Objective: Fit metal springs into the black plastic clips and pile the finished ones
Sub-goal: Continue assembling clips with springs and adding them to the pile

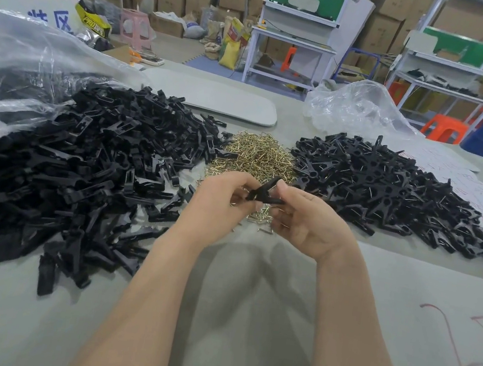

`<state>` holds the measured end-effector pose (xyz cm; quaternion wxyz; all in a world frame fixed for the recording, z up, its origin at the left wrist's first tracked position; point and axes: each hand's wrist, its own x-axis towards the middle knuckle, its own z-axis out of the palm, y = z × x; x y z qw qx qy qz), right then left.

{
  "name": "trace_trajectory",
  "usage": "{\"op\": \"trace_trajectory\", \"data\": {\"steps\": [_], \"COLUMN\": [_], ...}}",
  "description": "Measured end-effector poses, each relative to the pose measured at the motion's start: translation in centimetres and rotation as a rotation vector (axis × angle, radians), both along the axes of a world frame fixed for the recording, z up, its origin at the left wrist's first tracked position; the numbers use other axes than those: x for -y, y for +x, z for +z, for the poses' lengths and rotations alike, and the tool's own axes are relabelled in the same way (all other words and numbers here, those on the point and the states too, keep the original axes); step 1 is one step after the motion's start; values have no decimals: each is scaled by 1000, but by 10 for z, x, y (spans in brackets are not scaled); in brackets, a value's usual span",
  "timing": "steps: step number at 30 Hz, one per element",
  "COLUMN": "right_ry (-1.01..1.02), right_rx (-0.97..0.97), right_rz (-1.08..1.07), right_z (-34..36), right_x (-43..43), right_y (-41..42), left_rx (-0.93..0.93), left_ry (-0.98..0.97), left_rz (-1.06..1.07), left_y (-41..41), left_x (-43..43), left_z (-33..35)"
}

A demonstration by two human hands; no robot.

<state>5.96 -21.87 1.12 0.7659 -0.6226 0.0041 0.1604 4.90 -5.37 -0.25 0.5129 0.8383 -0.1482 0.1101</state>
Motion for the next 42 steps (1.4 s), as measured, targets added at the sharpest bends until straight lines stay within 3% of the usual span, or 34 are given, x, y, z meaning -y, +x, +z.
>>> {"op": "trace_trajectory", "data": {"steps": [6, 10, 14, 22, 29, 42], "right_ry": [126, 213, 266, 240, 235, 249], "right_rx": [-137, -96, -88, -67, -51, -58], "right_rz": [183, 166, 133, 99, 106, 115], "right_z": [-6, -10, -17, -21, -21, -22], "right_x": [-4, -10, -14, -15, -17, -17], "right_y": [-1, -1, 0, 2, 1, -1], "left_rx": [57, 187, 260, 238, 91, 55], "left_ry": [-59, 43, 10, 3, -125, -187], "left_rz": [-50, -7, -33, -58, -96, -157], "left_y": [-2, -2, -3, -3, -2, -3], "left_x": [0, 1, 3, 4, 3, 2], "left_z": [3, 4, 6, 6, 4, 3]}}
